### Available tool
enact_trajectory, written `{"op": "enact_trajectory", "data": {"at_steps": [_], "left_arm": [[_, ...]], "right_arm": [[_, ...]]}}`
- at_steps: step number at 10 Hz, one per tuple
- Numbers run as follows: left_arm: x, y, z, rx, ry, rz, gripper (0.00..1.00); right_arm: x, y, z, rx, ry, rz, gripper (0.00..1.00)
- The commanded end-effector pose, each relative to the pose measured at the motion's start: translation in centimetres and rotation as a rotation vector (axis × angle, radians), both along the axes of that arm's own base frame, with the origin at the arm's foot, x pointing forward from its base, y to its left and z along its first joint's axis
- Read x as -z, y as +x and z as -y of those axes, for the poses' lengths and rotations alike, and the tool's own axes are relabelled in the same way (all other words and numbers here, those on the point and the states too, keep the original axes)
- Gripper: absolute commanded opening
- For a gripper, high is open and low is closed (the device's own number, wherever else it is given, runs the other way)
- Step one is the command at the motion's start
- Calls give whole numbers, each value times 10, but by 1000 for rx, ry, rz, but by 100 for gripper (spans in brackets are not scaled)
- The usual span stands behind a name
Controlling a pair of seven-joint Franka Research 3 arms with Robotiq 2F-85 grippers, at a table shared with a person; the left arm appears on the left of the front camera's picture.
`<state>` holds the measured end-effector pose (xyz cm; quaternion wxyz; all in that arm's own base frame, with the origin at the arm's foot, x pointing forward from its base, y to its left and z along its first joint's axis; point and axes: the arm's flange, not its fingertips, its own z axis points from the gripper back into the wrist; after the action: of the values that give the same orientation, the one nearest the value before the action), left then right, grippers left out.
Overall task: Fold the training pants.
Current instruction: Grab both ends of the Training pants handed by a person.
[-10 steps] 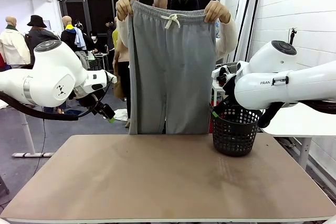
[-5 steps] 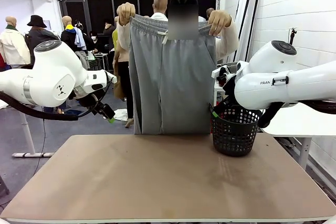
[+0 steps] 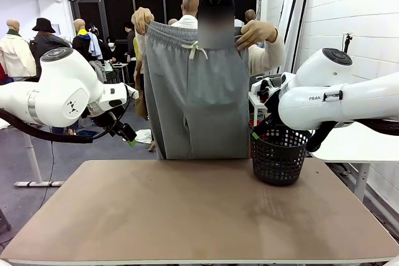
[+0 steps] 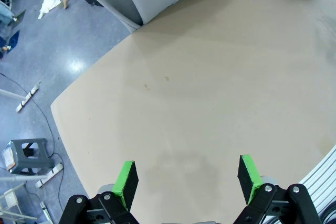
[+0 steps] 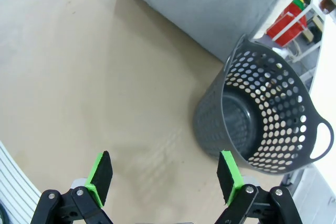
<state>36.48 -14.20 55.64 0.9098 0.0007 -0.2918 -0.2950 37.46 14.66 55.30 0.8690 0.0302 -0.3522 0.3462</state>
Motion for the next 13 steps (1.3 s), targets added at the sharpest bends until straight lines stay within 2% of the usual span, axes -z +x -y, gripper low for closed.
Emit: {"op": "enact_trajectory", "data": {"at_steps": [1,13], "left_arm": [[0,0,0,-1,0,-4,100],[0,0,0,-1,0,-4,100]], "right_arm": [[0,0,1,-2,3,-2,100],[0,0,1,-2,3,-2,100]]}}
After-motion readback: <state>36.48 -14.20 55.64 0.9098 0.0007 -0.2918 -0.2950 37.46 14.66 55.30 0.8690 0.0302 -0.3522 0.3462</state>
